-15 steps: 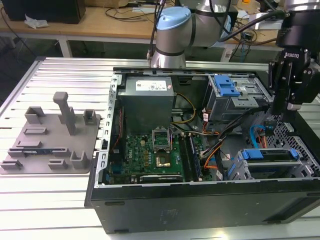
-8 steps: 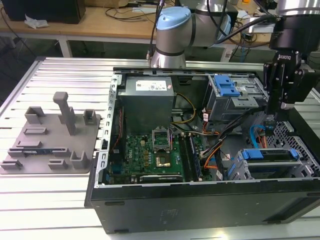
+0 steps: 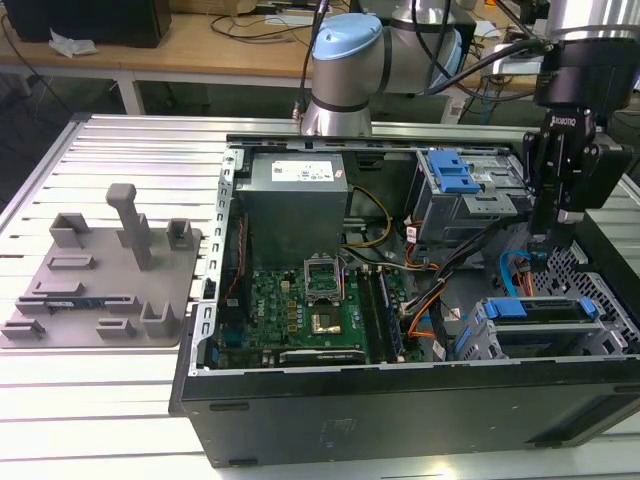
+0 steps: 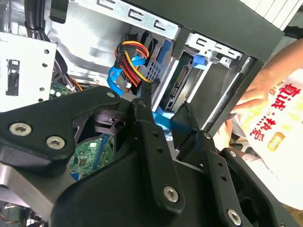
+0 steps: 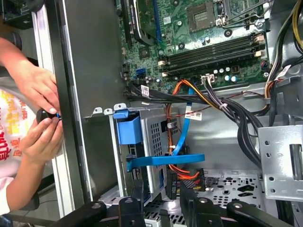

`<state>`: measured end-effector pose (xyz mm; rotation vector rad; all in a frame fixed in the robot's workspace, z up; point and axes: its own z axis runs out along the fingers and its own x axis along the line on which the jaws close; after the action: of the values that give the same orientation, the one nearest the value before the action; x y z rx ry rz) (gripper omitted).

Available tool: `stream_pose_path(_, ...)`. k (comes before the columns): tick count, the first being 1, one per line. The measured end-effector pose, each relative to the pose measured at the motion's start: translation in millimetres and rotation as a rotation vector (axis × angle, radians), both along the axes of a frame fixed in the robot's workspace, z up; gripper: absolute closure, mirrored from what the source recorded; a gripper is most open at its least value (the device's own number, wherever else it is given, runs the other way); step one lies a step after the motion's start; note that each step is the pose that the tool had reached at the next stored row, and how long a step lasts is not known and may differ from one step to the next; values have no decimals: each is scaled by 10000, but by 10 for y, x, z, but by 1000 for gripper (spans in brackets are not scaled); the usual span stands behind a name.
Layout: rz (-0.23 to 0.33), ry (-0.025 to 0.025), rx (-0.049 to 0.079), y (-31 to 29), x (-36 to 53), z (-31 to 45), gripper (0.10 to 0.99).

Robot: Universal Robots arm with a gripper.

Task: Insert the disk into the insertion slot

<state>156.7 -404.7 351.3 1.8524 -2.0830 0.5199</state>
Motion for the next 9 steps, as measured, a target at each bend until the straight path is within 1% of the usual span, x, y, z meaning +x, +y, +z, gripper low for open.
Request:
stream_pose_path(4,-9,-2,-2,0,0,-34,647)
stream_pose_path(6,-13,-20,-5,0,-1,-52,647)
stream_pose_path(9,-28,-115,-7,0,-6,-85,647)
